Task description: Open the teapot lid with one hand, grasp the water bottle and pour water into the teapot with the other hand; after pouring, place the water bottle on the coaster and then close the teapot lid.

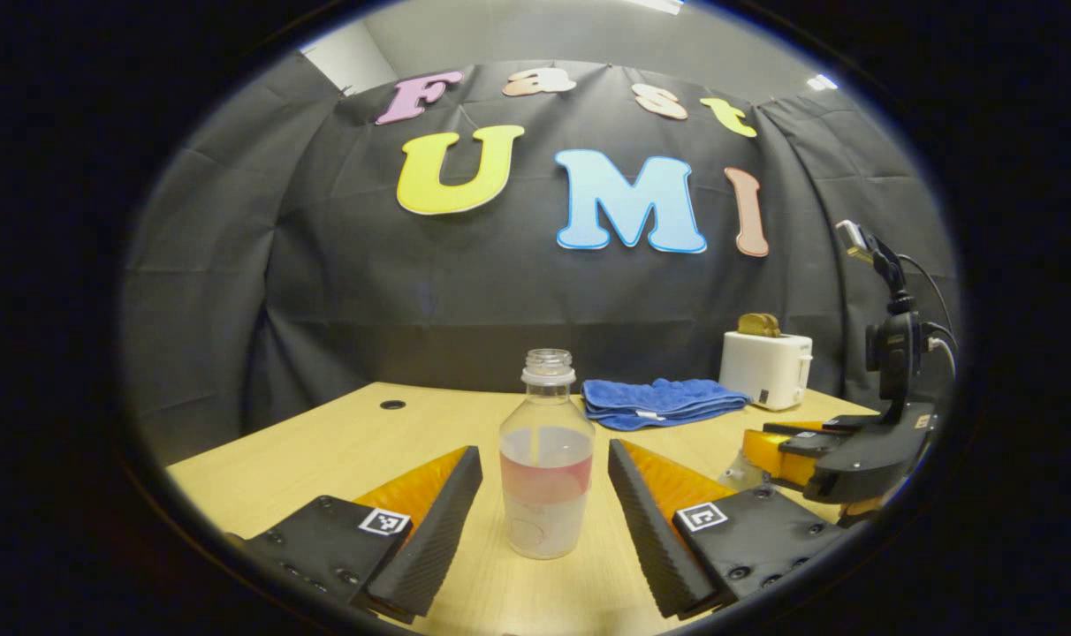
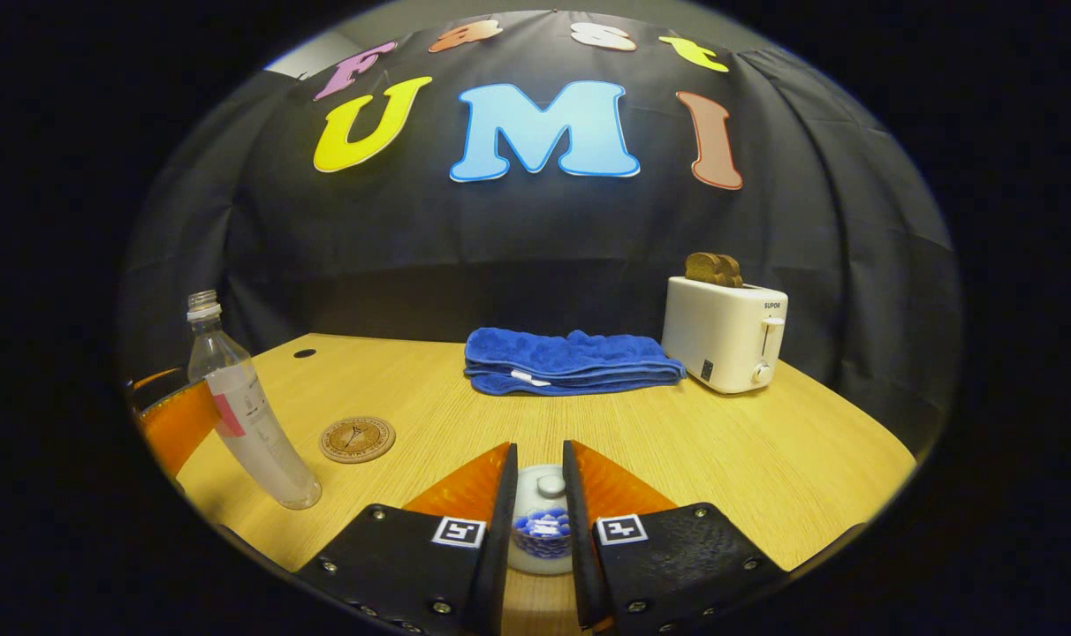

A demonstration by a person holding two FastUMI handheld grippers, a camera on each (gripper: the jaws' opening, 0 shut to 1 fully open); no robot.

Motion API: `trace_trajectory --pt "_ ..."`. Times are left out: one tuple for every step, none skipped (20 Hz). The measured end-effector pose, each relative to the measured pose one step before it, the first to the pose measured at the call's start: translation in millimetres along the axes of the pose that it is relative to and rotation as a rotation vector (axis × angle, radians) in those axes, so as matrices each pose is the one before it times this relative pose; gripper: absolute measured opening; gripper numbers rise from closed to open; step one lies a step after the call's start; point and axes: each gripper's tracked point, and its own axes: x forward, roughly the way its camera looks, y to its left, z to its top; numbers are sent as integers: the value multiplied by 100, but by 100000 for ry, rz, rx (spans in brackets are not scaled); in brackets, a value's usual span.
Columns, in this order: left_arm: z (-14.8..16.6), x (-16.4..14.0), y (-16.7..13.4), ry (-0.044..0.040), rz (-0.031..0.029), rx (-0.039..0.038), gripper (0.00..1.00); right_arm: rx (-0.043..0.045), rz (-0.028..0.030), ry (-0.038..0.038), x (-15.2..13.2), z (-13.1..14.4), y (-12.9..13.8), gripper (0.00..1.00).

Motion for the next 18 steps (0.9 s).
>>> trace_trajectory --pt "63 9 43 -73 219 71 100 -65 265 -154 34 -100 7 31" --pt "-72 -45 54 -87 25 9 100 585 118 -375 -75 116 -29 31" --pt "45 40 50 55 165 44 100 -19 47 -18 45 -48 35 31" --pt "-70 -63 -92 111 -107 23 100 216 -118 53 39 46 -14 31" --pt "87 13 -5 63 -99 -50 100 177 -110 46 6 -76 -34 31" --pt "-32 93 -67 -65 -116 -43 100 -292 -35 -243 39 79 35 32" --pt "107 0 -37 -87 -73 -4 100 -204 -42 21 -104 -53 22 31" --pt "-35 -55 -18 -130 20 78 100 -558 -202 -143 -32 93 -9 31" --pt "90 -24 41 -33 28 155 100 -426 -204 -241 48 -48 35 32" --pt "-15 26 -35 -94 -90 -35 100 1539 -4273 -3767 -765 893 -1066 32" --pt "138 -13 62 -9 125 6 100 2790 -765 1958 967 -832 -289 5" --pt "-173 -56 91 -2 122 50 100 912 711 -460 -230 68 163 4" --pt "100 -17 14 38 -2 31 100 1113 178 893 204 -139 65 5" --pt "-92 163 -2 46 -14 235 100 94 2 -164 40 105 33 5" --pt "93 18 14 136 0 383 100 375 112 170 -16 -36 -29 5" --pt "-85 63 -63 26 -242 230 100 804 316 58 -14 44 7 5" --pt "72 25 -35 41 34 231 100 1530 529 277 -14 12 15 4" --pt "-11 8 42 126 -17 181 100 1959 577 230 -100 167 36 5"
